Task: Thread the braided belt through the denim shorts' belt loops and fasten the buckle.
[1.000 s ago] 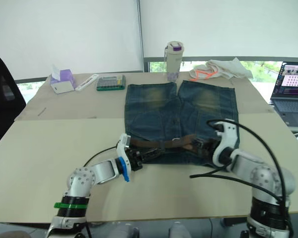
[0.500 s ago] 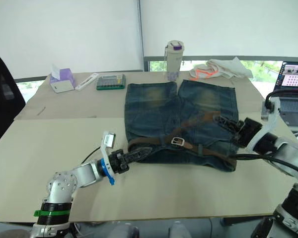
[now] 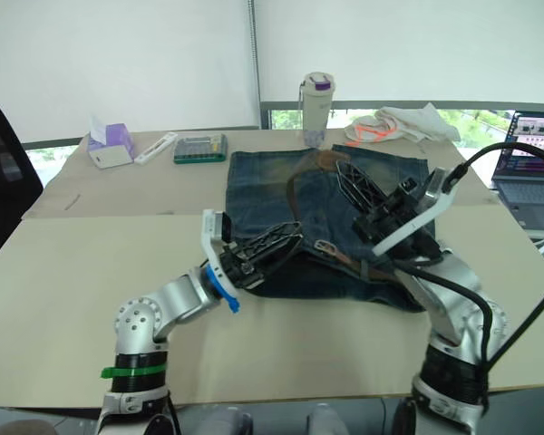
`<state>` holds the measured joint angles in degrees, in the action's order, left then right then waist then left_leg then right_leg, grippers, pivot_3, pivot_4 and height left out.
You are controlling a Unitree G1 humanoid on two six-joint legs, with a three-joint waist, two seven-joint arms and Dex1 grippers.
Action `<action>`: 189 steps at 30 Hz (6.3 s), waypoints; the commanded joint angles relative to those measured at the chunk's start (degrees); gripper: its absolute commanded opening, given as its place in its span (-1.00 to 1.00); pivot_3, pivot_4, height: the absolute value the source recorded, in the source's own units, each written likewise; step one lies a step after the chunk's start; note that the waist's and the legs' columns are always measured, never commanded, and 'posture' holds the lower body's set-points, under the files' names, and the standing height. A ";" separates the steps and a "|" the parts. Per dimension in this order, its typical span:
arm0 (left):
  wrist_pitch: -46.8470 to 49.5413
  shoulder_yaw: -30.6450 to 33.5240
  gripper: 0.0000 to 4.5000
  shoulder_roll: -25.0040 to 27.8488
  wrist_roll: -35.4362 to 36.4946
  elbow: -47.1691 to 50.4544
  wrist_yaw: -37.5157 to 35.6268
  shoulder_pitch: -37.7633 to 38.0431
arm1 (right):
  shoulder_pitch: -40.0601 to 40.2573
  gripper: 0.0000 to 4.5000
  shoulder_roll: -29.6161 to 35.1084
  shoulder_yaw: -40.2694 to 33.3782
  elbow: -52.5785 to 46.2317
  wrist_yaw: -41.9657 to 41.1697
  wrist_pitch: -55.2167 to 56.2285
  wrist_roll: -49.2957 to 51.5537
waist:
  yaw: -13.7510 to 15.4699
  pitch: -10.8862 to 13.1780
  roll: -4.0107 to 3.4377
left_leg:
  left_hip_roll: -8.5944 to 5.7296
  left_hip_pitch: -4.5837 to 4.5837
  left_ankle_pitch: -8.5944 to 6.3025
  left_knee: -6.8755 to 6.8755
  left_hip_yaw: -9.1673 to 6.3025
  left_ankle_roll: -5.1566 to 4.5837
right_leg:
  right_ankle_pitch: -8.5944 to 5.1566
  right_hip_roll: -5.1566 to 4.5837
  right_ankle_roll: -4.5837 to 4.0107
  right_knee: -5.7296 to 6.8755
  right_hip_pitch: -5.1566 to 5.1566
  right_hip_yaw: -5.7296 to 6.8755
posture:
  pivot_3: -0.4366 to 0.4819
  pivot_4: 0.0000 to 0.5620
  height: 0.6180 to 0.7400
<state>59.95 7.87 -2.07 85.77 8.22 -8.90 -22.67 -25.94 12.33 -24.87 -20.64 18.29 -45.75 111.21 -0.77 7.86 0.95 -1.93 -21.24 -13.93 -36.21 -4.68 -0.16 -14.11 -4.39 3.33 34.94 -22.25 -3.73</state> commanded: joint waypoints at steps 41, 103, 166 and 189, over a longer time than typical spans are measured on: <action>-17.23 1.93 -0.99 -6.70 15.20 -1.64 10.45 -0.48 | 8.84 -1.00 6.71 7.54 -5.30 -1.93 3.28 1.79 | 0.07 0.03 0.04 | -0.12 -0.04 0.00 0.01 0.04 -0.01 | -0.02 0.02 -0.03 -0.15 0.01 0.03 | -0.05 -0.47 1.00; -10.64 3.96 -1.00 0.97 -4.09 -10.65 13.28 0.65 | 16.05 -0.97 18.90 24.85 0.83 -34.57 10.54 -99.76 | 1.44 0.09 0.20 | -0.17 0.03 0.27 0.21 0.06 0.45 | 0.02 -0.01 0.03 -0.31 0.03 0.13 | -0.05 -0.47 1.00; -18.63 0.70 -1.00 -18.31 12.65 -26.66 18.60 -10.43 | 21.25 -0.97 -0.72 32.04 11.06 -26.01 55.96 -121.38 | 0.87 0.07 0.19 | -0.22 0.12 0.31 0.21 0.15 0.51 | 0.03 0.02 -0.02 -0.09 0.01 0.11 | -0.05 -0.47 1.00; -12.55 0.39 -1.00 -13.07 -2.53 -35.13 8.59 -15.53 | 19.32 -0.97 14.68 38.48 17.78 -32.62 65.04 -135.03 | 0.55 -0.04 0.24 | -0.26 0.23 0.32 0.18 0.22 0.51 | 0.02 0.03 -0.01 -0.06 0.13 0.11 | -0.05 -0.47 1.00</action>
<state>45.31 9.96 -9.66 85.11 -24.75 -0.05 -31.33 -6.04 27.29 8.96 -1.48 -11.62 15.07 -22.97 -0.22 7.82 1.18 -2.19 -21.01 -13.61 -36.03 -4.45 0.35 -14.09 -4.37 3.32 34.88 -22.12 -3.63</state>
